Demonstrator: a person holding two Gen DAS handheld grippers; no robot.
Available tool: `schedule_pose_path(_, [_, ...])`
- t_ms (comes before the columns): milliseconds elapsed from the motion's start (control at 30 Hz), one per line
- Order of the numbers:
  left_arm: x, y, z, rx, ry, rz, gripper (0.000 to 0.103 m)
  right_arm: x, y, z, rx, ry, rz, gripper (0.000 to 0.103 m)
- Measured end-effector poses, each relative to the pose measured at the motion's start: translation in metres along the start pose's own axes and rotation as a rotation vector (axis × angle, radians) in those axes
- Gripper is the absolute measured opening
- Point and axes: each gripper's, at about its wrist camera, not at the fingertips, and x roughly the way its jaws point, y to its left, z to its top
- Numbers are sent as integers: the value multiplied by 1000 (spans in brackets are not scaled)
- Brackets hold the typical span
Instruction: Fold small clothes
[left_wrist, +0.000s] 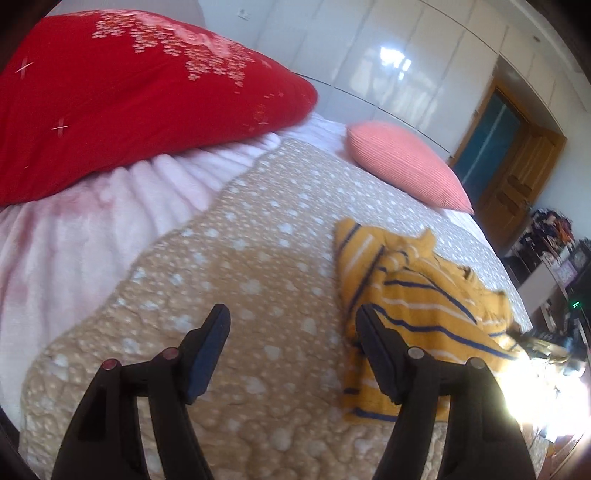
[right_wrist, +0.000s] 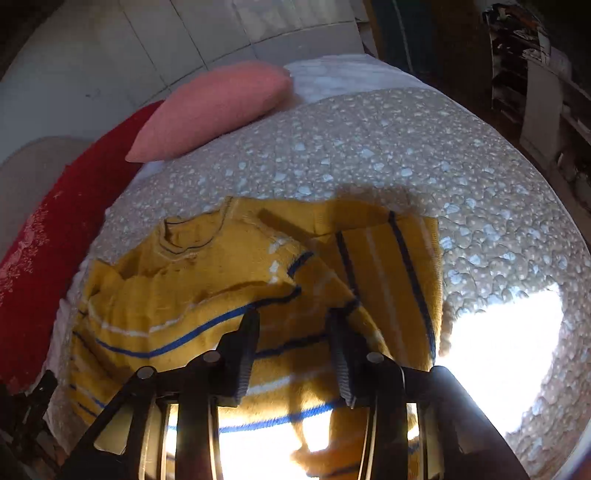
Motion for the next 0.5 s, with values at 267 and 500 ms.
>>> schedule_pose_path(267, [3,44,14,-143,22,-1,74,-43,89,3,-205,-134,-51,55])
schedule_pose_path(500, [8,39,11,-118,24,12,74,-1,231,-21,-406,37,248,51])
